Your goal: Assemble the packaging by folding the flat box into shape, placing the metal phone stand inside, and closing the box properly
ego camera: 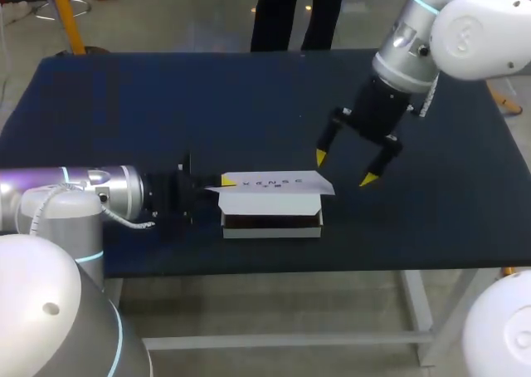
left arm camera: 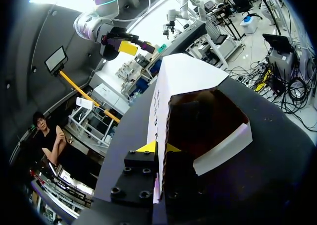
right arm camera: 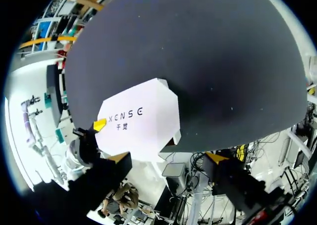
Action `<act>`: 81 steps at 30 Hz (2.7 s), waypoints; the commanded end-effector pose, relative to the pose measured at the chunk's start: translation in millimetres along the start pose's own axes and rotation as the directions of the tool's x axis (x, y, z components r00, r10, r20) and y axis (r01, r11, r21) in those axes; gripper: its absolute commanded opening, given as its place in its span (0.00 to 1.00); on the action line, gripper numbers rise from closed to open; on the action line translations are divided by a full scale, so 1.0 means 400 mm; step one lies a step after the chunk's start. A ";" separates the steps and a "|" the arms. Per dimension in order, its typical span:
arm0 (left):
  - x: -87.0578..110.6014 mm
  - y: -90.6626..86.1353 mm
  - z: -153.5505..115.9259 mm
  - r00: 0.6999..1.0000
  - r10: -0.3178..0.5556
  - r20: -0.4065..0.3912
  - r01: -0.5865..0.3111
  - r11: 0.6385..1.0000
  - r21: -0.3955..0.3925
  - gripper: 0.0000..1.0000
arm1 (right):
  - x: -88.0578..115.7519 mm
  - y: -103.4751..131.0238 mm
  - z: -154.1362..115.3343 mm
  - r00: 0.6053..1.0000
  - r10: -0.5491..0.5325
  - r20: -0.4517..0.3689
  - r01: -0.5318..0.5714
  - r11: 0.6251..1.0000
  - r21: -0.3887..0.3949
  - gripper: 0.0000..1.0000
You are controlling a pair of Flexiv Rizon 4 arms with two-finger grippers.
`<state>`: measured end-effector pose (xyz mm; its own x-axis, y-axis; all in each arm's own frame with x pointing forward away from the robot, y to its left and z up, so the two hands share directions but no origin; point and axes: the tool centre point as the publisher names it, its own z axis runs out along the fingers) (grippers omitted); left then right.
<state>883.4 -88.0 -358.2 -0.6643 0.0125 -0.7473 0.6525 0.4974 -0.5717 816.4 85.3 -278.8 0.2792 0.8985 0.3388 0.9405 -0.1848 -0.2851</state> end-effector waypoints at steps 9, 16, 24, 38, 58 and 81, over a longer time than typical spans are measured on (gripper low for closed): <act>0.021 0.003 -0.001 1.000 0.004 0.004 -0.004 1.000 0.005 0.00 | 0.016 0.020 0.060 0.994 -0.103 -0.032 0.104 0.994 0.037 0.65; 0.022 0.002 -0.002 1.000 0.005 0.007 -0.005 1.000 0.007 0.00 | 0.020 0.027 0.086 0.989 -0.137 -0.050 0.141 0.987 0.076 0.53; 0.023 0.003 -0.008 1.000 0.005 0.013 -0.005 1.000 0.011 0.00 | 0.013 0.036 0.115 0.985 -0.163 -0.059 0.168 0.981 0.097 0.48; 0.024 0.006 -0.006 1.000 -0.002 0.011 0.002 1.000 0.016 0.00 | 0.023 0.043 0.152 0.970 -0.231 -0.077 0.239 0.964 0.115 0.44; 0.026 0.007 -0.020 1.000 -0.014 0.025 0.014 1.000 0.010 0.24 | 0.022 0.047 0.163 0.966 -0.246 -0.085 0.255 0.960 0.119 0.40; 0.029 -0.027 -0.100 0.996 -0.011 0.084 0.012 1.000 -0.010 0.42 | 0.025 0.053 0.167 0.963 -0.254 -0.095 0.264 0.957 0.121 0.39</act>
<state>866.9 -66.0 -353.8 -0.6459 -0.0522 -0.7616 0.6459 0.4944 -0.5817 825.1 117.6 -341.8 0.0490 0.8753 0.4812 0.9515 0.1057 -0.2891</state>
